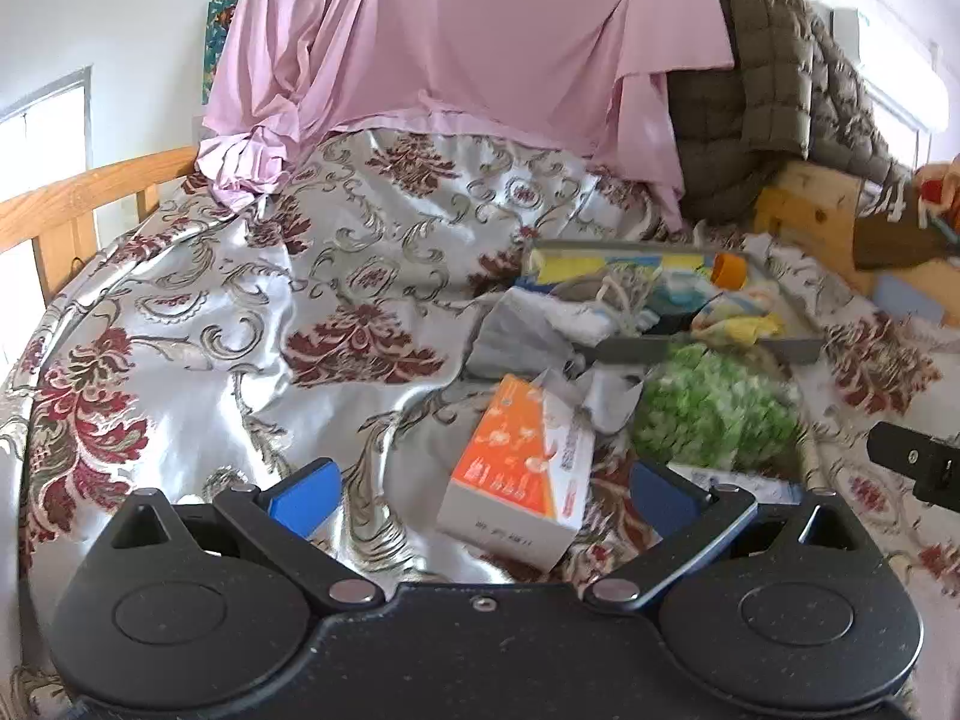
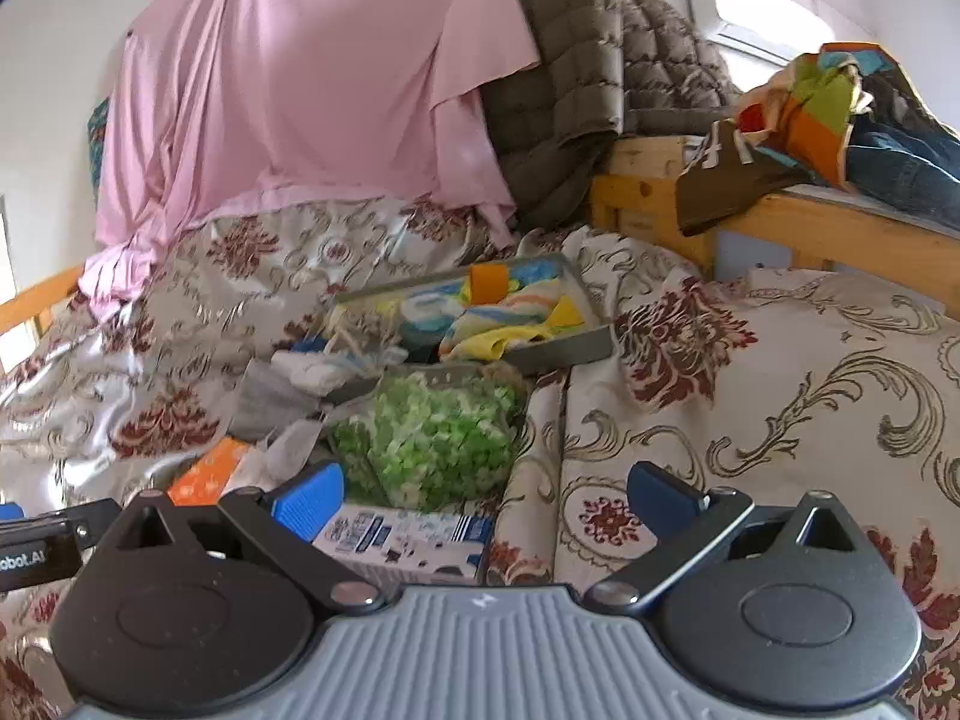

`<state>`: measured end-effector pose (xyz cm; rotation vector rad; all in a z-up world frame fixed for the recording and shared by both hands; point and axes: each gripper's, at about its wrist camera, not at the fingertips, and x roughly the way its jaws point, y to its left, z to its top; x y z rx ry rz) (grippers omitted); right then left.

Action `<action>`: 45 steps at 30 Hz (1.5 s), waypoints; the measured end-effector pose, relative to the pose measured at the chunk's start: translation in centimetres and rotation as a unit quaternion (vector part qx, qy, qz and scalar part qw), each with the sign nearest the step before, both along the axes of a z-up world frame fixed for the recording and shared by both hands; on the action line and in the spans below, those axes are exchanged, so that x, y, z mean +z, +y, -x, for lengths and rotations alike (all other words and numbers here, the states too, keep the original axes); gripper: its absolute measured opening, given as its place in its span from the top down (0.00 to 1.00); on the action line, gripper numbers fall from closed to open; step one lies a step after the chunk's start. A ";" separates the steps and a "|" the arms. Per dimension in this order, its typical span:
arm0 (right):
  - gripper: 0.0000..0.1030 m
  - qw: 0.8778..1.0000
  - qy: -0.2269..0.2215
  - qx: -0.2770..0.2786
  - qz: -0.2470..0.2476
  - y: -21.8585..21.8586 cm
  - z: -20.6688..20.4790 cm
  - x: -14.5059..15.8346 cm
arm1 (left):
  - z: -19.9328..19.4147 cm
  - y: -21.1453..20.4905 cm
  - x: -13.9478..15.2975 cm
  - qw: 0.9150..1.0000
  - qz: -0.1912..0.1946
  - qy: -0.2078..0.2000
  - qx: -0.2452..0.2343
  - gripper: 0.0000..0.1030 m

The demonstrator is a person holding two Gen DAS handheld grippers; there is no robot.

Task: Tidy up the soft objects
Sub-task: 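Withdraw both open tools from the tray back over the pile, then move left tool to the grey mesh cloth while right tool reaches the grey cloth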

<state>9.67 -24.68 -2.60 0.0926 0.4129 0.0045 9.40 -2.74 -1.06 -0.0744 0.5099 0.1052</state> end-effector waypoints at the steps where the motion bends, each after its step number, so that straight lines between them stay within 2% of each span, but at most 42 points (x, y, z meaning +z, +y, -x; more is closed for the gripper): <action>1: 0.00 1.000 0.003 0.004 0.003 0.1 0.0 -0.1 | 0.0 -0.1 -0.2 1.000 -0.003 0.004 0.000 0.01; 8: 0.00 0.999 0.022 0.022 0.020 1.0 -0.4 -0.5 | 0.1 -0.4 -1.3 1.000 -0.013 0.025 -0.003 0.01; 25: 0.00 0.996 0.067 0.051 0.033 2.0 -1.5 -1.6 | -0.5 0.9 -2.3 0.998 -0.005 0.050 0.034 0.01; 37: 0.00 0.995 0.058 0.078 0.034 2.6 -1.5 -1.4 | -1.1 1.8 -2.1 0.997 -0.014 0.050 0.052 0.01; 45: 0.00 0.993 0.035 0.106 0.036 3.4 -1.3 -0.7 | -2.1 2.6 -1.5 0.997 -0.008 0.049 0.054 0.01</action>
